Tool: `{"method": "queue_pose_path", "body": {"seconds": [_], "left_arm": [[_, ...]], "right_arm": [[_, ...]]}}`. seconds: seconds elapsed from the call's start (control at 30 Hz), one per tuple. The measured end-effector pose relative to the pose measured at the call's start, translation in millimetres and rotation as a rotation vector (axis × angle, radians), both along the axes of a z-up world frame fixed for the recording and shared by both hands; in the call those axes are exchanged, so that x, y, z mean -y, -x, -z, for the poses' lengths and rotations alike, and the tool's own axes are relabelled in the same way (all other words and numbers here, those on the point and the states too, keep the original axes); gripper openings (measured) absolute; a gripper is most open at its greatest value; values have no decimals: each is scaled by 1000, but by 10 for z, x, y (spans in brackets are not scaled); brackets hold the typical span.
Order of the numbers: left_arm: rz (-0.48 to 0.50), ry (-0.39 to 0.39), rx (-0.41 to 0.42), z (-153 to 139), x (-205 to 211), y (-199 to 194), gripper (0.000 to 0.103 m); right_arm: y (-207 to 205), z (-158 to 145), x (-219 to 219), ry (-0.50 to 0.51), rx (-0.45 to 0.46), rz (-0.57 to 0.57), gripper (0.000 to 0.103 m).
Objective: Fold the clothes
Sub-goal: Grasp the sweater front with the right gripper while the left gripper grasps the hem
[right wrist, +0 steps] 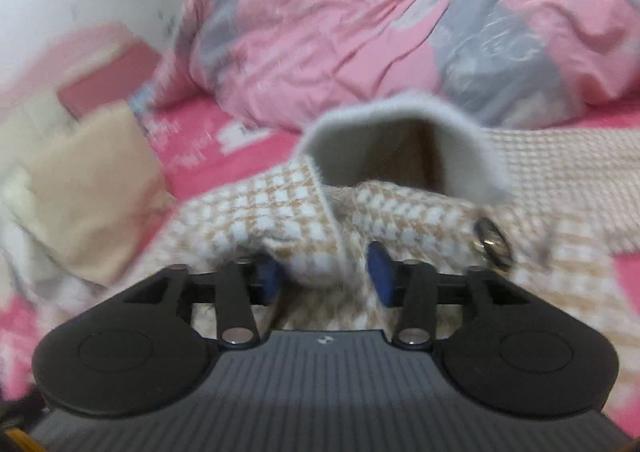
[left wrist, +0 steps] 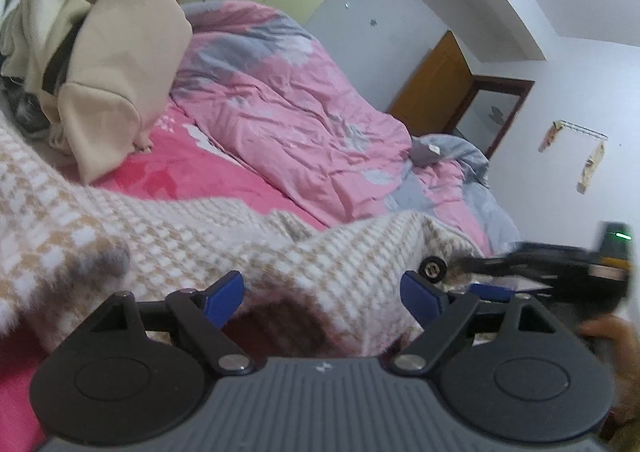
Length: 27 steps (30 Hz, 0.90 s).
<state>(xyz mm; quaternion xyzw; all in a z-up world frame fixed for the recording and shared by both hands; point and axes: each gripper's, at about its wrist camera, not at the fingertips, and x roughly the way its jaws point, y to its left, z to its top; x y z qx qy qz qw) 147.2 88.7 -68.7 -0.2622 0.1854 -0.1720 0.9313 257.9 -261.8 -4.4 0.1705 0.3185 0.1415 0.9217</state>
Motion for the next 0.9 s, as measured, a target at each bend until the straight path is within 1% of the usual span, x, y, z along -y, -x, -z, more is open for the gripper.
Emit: {"method": "queue_pose_path", "body": {"seconds": [0.1, 0.17, 0.2, 0.27, 0.3, 0.33, 0.43, 0.47, 0.53, 0.6, 0.63, 0.67, 0.7, 0.73, 0.77, 0.83, 0.9], "left_arm": [[77, 0, -17, -4, 49, 37, 86], [125, -24, -7, 0, 130, 64, 86], [132, -56, -1, 9, 190, 72, 86], [114, -156, 7, 49, 347, 73, 86], [97, -214, 3, 79, 433, 60, 86], [95, -244, -7, 108, 493, 33, 85], [126, -268, -49, 191, 609, -81, 84], [131, -260, -71, 225, 623, -132, 81], [130, -218, -128, 303, 611, -255, 68], [109, -184, -185, 367, 584, -351, 45], [97, -164, -204, 386, 556, -375, 39], [91, -144, -212, 388, 522, -381, 23], [86, -130, -218, 377, 494, -376, 16], [84, -107, -218, 345, 453, -346, 15], [85, -75, -215, 299, 400, -299, 10], [88, -11, -209, 208, 293, -207, 9], [94, 51, -196, 93, 186, -94, 7]], "right_arm": [[608, -154, 351, -162, 32, 23, 62], [1001, -160, 604, -281, 35, 54, 78], [1137, -116, 714, -333, 27, 69, 81], [1302, 28, 905, -421, -9, 93, 86], [1337, 139, 982, -454, -39, 109, 86], [1350, 259, 1045, -479, -71, 126, 86], [1232, 674, 1086, -530, -162, 171, 86], [1170, 800, 1073, -551, -182, 173, 86], [992, 1004, 990, -602, -198, 142, 86], [806, 1145, 863, -617, -188, 113, 79], [750, 1169, 805, -589, -179, 117, 66], [697, 1169, 745, -550, -169, 119, 48], [665, 1164, 707, -531, -162, 118, 37], [656, 1158, 698, -547, -161, 113, 23], [672, 1128, 705, -571, -154, 107, 18], [749, 984, 716, -584, -115, 92, 15], [889, 748, 728, -577, -51, 62, 14]]}}
